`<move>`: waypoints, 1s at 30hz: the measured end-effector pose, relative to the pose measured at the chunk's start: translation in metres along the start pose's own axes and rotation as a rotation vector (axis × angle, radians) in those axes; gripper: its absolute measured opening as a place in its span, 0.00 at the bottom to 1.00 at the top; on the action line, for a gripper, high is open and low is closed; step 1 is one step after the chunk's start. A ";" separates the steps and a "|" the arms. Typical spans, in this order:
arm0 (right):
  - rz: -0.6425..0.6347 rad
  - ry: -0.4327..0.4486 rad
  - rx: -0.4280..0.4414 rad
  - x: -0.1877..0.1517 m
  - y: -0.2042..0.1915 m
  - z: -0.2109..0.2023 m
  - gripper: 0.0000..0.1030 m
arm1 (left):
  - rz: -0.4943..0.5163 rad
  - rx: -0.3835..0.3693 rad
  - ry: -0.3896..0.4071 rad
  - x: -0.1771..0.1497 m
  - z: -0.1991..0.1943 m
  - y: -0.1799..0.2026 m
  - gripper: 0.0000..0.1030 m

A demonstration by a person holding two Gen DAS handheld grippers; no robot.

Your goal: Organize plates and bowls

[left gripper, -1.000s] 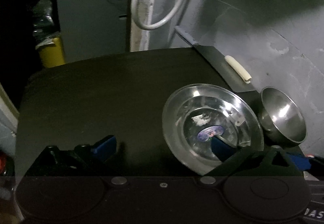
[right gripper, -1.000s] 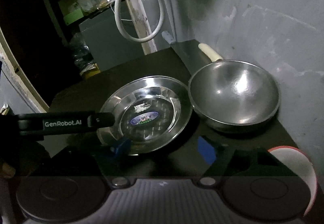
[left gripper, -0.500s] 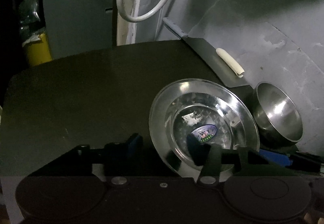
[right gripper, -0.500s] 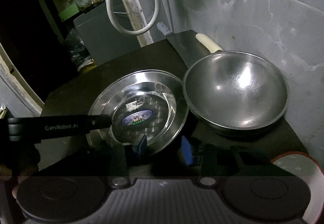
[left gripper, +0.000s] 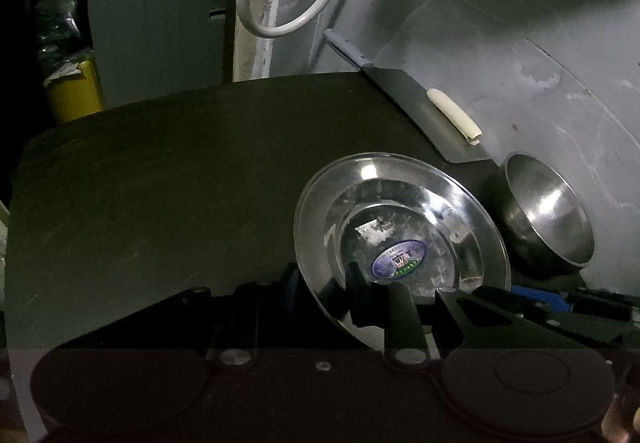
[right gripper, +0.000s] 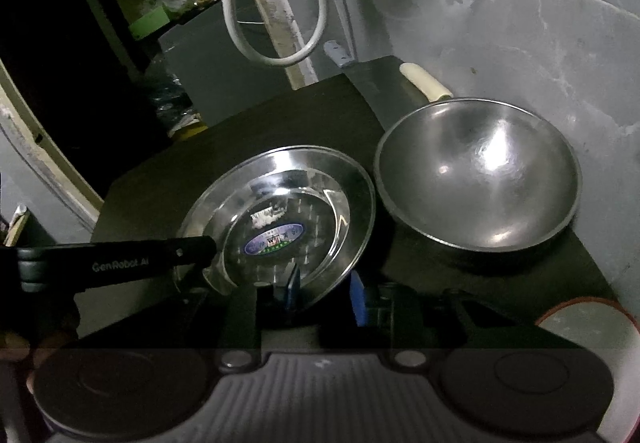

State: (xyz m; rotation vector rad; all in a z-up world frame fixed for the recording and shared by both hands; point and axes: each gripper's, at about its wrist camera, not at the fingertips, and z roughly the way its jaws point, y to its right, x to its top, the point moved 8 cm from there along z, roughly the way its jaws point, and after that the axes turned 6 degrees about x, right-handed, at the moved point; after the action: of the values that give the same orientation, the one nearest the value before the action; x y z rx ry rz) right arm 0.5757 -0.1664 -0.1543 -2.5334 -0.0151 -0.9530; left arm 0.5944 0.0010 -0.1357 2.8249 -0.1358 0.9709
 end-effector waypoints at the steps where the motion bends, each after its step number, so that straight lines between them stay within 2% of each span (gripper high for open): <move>1: -0.003 0.000 0.006 -0.001 -0.001 -0.001 0.29 | -0.002 0.000 0.001 -0.001 -0.002 -0.001 0.25; 16: -0.031 0.034 0.092 -0.013 -0.018 -0.025 0.29 | -0.011 0.023 0.048 -0.021 -0.044 -0.010 0.25; 30: -0.082 0.086 0.170 -0.039 -0.038 -0.073 0.29 | -0.017 0.035 0.129 -0.050 -0.109 -0.011 0.25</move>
State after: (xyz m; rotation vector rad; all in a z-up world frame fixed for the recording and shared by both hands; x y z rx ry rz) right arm 0.4942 -0.1556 -0.1158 -2.3498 -0.1685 -1.0459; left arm 0.4908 0.0325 -0.0835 2.7797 -0.0810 1.1585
